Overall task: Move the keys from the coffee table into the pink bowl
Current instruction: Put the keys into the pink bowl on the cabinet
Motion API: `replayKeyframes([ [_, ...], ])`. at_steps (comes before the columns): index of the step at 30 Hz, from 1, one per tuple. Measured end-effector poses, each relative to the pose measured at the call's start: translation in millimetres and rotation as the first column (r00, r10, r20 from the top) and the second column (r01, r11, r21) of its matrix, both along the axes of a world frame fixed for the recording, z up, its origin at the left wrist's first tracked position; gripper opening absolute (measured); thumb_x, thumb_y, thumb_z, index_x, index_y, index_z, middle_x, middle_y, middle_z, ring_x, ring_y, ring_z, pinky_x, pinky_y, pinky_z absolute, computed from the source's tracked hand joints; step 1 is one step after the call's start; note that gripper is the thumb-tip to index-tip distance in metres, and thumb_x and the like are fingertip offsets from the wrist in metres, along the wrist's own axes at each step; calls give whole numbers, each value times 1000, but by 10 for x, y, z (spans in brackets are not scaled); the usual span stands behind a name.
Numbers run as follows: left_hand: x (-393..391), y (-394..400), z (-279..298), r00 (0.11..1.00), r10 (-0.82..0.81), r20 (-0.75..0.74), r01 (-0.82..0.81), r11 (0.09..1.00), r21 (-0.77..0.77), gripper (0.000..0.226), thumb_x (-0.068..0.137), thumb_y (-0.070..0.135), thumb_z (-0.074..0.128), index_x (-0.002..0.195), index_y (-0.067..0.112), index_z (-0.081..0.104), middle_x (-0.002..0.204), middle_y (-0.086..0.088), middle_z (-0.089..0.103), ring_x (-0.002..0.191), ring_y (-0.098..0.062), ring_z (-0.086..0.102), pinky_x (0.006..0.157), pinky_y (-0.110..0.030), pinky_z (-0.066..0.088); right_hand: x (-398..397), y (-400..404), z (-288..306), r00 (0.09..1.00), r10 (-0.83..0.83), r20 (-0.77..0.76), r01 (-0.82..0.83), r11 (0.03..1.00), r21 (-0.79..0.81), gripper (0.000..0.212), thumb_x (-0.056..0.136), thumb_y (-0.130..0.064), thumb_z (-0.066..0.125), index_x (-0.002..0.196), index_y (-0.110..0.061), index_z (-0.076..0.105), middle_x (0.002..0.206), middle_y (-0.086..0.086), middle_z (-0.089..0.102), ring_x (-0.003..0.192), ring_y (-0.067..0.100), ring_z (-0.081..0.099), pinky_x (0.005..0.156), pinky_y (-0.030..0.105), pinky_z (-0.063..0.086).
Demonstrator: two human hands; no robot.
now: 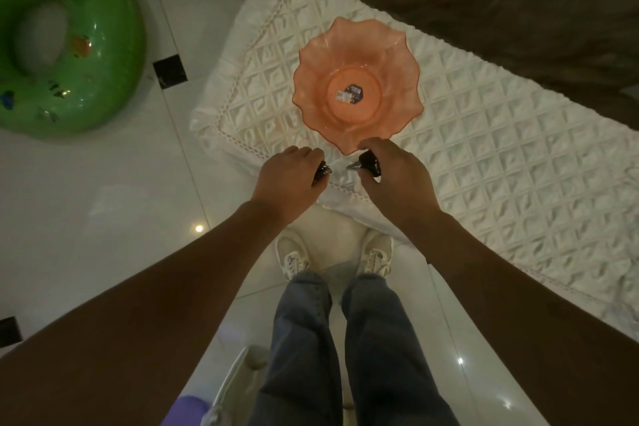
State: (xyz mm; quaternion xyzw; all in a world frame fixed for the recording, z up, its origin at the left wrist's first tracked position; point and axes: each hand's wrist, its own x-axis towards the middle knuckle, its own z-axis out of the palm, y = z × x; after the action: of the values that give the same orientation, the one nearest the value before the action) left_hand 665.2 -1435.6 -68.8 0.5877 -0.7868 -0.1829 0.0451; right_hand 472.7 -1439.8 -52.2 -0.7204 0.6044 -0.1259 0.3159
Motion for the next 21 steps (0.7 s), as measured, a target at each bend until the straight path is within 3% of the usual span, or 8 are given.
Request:
replayKeyframes([
  [12,-69,-815,30,999,-39,21,40,995,-89,20,84,28,64,89,9,59,77,-9,64,69,-29,59,55,-35,47,66,-828,-68,999,-43,8,44,993,-113,33,86,-14,64,118,-16,60,108,5,69,91,24,66,75,37,55],
  [21,-224,-1245,-208,997,-63,34,65,995,-73,26,87,31,60,100,9,62,88,-10,66,79,-30,61,59,-35,46,63,-1212,-328,994,-14,-105,14,1000,7,20,87,-24,64,105,-16,59,97,3,65,83,23,61,71,40,53],
])
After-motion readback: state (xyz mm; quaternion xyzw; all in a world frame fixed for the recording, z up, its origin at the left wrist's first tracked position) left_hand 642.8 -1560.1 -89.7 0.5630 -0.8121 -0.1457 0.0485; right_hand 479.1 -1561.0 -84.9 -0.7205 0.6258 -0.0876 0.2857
